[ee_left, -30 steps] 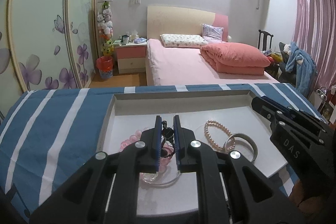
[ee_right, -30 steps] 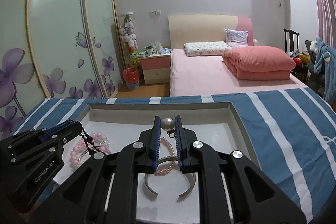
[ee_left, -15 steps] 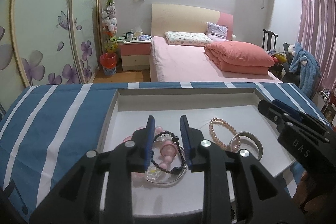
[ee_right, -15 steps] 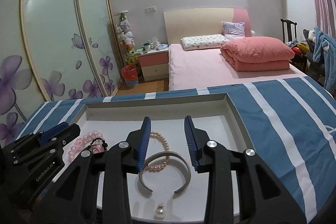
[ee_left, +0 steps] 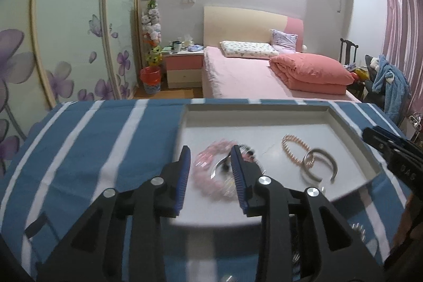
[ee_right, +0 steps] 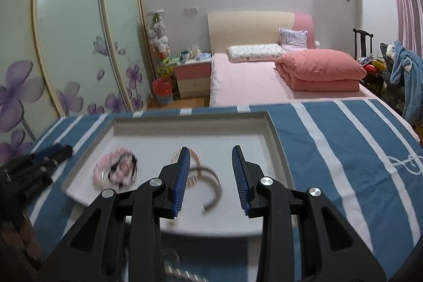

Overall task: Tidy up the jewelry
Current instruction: 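Move the right tool to the white pearl bracelet while the left moves to the second pearl earring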

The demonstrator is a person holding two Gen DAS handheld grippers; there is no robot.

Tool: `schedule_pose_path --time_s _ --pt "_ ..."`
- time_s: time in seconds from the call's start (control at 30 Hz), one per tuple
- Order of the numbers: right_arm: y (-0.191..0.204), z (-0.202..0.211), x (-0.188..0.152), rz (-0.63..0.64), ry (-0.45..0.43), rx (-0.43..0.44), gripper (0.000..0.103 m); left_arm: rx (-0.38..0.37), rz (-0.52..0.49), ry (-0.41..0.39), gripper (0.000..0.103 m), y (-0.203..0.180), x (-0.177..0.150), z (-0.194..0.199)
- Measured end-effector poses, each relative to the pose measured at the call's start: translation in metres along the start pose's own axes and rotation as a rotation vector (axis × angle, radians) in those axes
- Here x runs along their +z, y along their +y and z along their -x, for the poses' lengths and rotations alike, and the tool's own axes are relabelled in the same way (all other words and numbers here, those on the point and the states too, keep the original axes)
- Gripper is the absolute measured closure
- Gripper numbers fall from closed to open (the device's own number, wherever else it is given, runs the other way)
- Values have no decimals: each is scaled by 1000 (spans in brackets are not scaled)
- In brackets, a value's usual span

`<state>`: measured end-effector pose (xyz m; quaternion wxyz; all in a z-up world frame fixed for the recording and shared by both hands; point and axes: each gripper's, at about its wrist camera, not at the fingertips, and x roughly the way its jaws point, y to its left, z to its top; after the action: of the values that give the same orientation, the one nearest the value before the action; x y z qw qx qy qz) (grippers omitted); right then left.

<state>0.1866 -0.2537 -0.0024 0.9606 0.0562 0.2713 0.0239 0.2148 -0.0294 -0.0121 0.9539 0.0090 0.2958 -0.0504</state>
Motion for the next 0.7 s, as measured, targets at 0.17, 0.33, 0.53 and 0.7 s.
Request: schedule_pose_path --time_s 0.17,0.33,0.53,0.7 --pt "-12 11 -22 12 112 27 69 16 12 36 64 24 -25 26" --pt "-19 16 -49 8 223 53 69 -4 14 88 57 38 -50 42" --pt "-10 22 -68 35 285 87 69 -59 -42 126 49 26 -70 54" --pt "-1 22 -76 83 304 91 69 -84 -98 151 44 12 -81 54"
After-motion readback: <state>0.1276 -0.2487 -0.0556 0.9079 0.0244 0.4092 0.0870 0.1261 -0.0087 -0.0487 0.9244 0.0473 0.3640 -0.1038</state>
